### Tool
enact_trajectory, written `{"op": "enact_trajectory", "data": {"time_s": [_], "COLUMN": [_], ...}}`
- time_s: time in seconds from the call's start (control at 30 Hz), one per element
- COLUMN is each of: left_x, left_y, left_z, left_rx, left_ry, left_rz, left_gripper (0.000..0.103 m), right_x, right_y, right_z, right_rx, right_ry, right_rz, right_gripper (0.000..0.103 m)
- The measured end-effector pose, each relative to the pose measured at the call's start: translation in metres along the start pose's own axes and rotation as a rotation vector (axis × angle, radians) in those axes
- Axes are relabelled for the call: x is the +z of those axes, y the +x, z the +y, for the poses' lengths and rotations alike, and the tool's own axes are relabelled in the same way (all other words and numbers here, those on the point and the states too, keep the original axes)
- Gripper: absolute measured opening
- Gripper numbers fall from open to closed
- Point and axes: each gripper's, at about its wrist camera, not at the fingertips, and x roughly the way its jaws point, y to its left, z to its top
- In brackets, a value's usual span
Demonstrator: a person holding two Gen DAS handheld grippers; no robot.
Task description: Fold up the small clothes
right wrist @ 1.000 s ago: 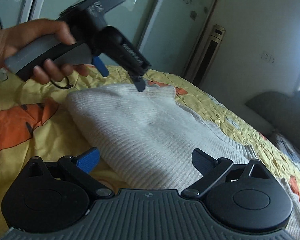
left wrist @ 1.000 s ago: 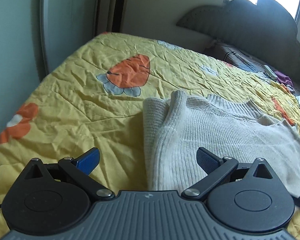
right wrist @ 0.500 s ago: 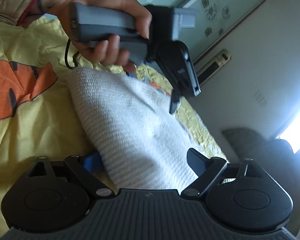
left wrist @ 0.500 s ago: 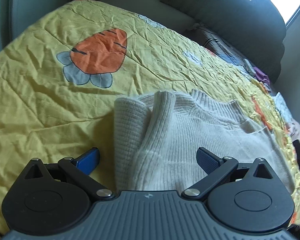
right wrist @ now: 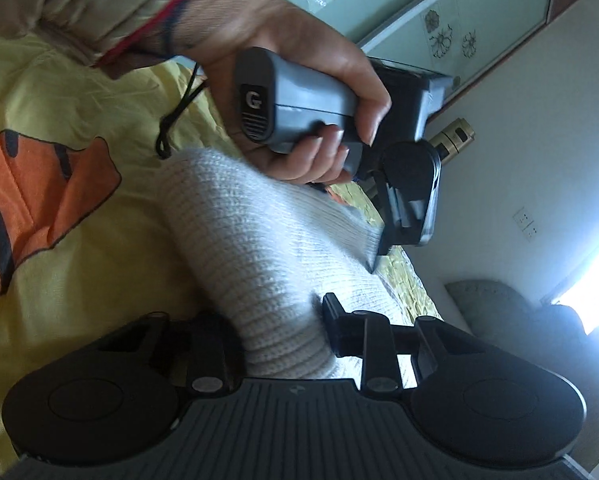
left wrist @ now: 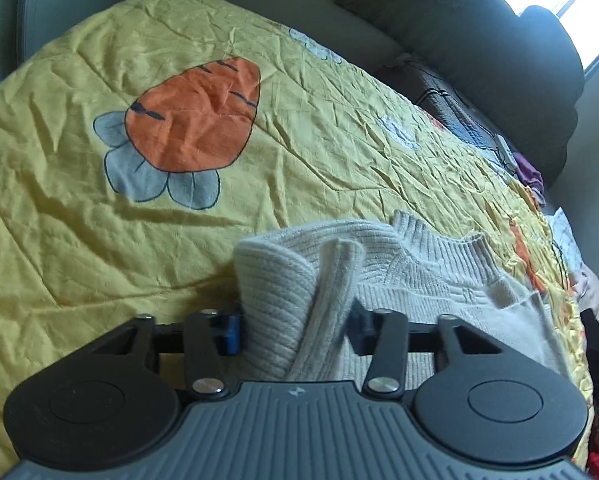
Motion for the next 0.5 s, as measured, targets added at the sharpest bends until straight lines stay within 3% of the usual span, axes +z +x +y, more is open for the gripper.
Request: {"op": "enact_trajectory", "data": {"time_s": [0.13, 0.3, 0.5], "left_x": [-0.004, -0.007, -0.006], "left_y": [-0.008, -0.024, -0.044], "left_z": [0.004, -0.009, -0.036], "left_rx": [-0.028, -0.029, -0.021], "left_ry": [-0.051, -0.087, -0.117], "left_rz": [-0.033, -0.074, -0.114], "left_gripper": [0.026, 0.023, 0.023], "right_x": [-0.005, -0.009, -0.020], "right_y": [-0.003, -0.009, -0.029], "right_z": [-0.004, -0.033, -0.076], "right_rx": [0.012, 0.082, 0.146], "right_ry": [0.017, 0.153, 0.370], "right_rz": [-0.024, -0.054, -0.117], "right_gripper": [0.024, 0.017, 0.015]}}
